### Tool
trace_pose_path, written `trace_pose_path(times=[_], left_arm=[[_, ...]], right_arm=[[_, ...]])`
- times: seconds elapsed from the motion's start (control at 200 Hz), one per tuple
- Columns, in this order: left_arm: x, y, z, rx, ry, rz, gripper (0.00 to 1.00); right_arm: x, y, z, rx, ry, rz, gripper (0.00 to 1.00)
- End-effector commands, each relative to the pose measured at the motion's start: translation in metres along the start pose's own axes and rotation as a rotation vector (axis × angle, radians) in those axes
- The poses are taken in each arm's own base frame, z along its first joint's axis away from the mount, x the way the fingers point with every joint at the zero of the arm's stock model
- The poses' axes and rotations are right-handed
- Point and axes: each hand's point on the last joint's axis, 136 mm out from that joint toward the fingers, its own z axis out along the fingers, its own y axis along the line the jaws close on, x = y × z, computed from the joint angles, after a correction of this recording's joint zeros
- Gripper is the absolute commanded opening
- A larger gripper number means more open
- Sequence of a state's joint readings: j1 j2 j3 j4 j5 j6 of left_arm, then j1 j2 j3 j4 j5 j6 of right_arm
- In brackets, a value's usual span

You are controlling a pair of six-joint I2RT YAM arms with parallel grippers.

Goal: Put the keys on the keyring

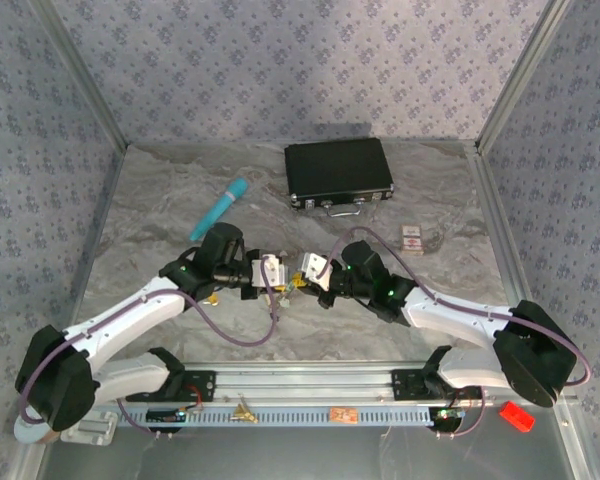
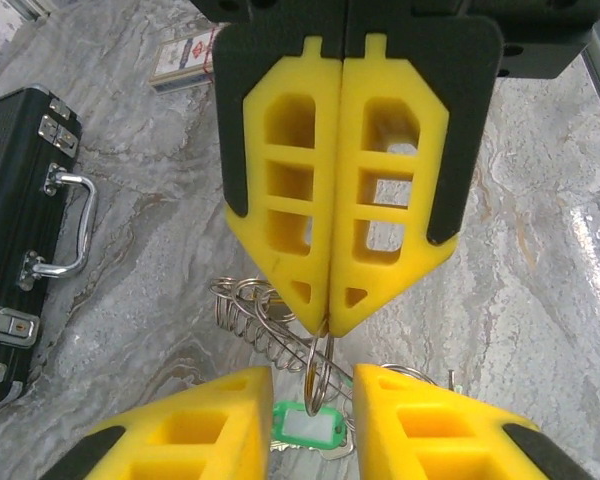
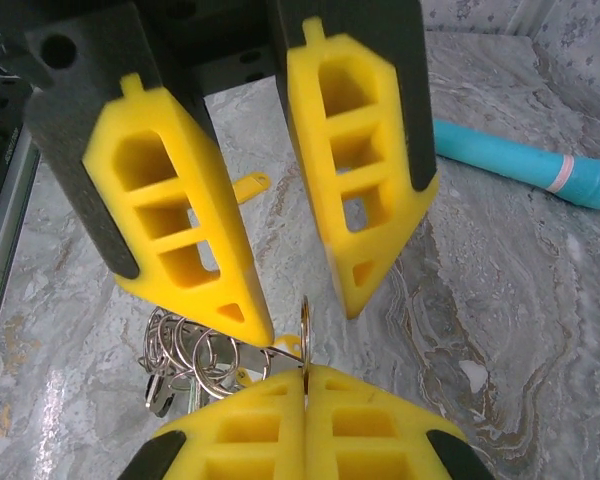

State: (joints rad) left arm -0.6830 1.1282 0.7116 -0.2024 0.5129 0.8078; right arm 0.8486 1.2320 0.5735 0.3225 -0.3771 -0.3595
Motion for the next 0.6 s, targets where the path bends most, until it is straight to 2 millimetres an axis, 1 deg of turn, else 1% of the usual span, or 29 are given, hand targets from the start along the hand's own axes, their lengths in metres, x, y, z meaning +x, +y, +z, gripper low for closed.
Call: trace_pose_path(times=[0.0,0.185,0.24,0.3,0.33,0.385,0.445,0.485,0.595], left_arm=[[-0.017,0.002,-0.001,0.023,-0.043,0.053,0.20],[-0.016,0.004,-0.002,0.030,-0.023,0.068,0.00],[-0.016,0.004,-0.001,0.026,-0.025,0.059,0.00],[-0.017,0.006,-0.001,0.015,-0.040,0.030,0.00],[-0.020,0.008,-0.001,0.001,-0.062,0.011,0.00],[-0.026,0.012,-0.001,-0.022,-0.123,-0.054,0.00],[-0.030,0.012,-0.001,-0.043,-0.187,-0.114,0.00],[-0.032,0.013,-0.001,-0.060,-0.229,-0.159,0.00],[-0.036,0.013,-0.002,-0.080,-0.320,-0.241,0.00]], right_arm=[[-0.027,-0.003,-0.005,-0.001,-0.064,-0.040,0.00],[-0.032,-0.002,-0.008,0.001,-0.071,-0.040,0.00],[-0.034,-0.002,-0.011,0.002,-0.085,-0.038,0.00],[-0.039,-0.005,-0.019,0.016,-0.121,-0.027,0.23],[-0.040,-0.007,-0.023,0.023,-0.142,-0.016,0.27],[-0.039,-0.008,-0.032,0.032,-0.166,-0.004,0.29],[-0.032,-0.007,-0.035,0.035,-0.160,0.004,0.29],[-0.025,-0.005,-0.035,0.032,-0.149,0.012,0.29],[-0.016,-0.002,-0.033,0.029,-0.146,0.040,0.29]])
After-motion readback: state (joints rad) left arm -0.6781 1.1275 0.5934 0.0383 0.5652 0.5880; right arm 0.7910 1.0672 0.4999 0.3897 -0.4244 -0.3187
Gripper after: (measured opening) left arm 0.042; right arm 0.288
